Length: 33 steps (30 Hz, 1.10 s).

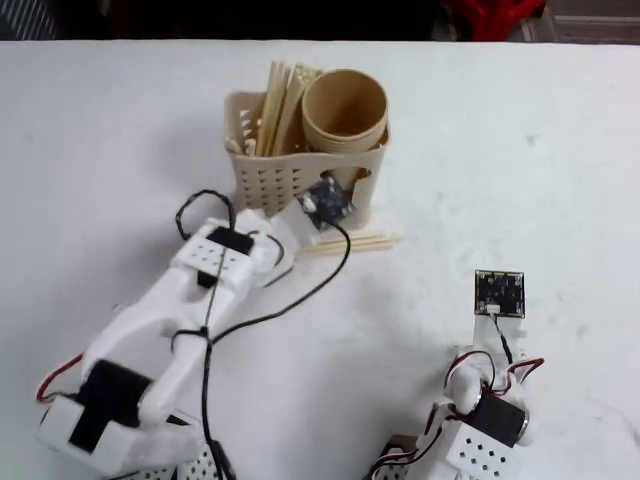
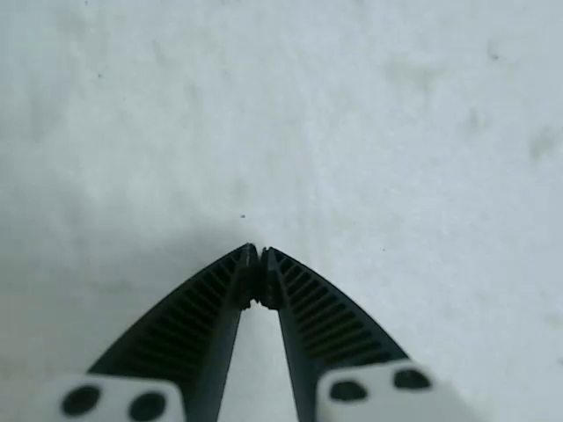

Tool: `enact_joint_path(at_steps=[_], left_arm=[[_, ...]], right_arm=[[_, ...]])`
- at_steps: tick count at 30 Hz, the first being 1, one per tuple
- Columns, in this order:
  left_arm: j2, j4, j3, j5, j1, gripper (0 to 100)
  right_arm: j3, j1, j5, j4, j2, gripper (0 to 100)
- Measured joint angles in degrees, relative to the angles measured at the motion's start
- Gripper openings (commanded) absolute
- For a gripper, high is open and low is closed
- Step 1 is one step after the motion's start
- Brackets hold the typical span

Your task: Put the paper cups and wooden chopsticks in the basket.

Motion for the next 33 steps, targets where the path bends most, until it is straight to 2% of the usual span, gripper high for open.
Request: enact_joint_path(at_steps=[5, 25, 33], left_arm=[[2.73, -1.41, 0.0, -5.19, -0.26, 4], [4.84, -4.22, -0.44, -6.15, -0.35, 4], [12.66, 4.22, -10.46, -6.15, -0.35, 2]], right_arm=[[0.0, 0.0, 0.0, 0.0, 0.0, 1.8], [0.0, 0.0, 0.0, 0.0, 0.0, 1.8], [0.0, 0.0, 0.0, 0.0, 0.0, 1.8]])
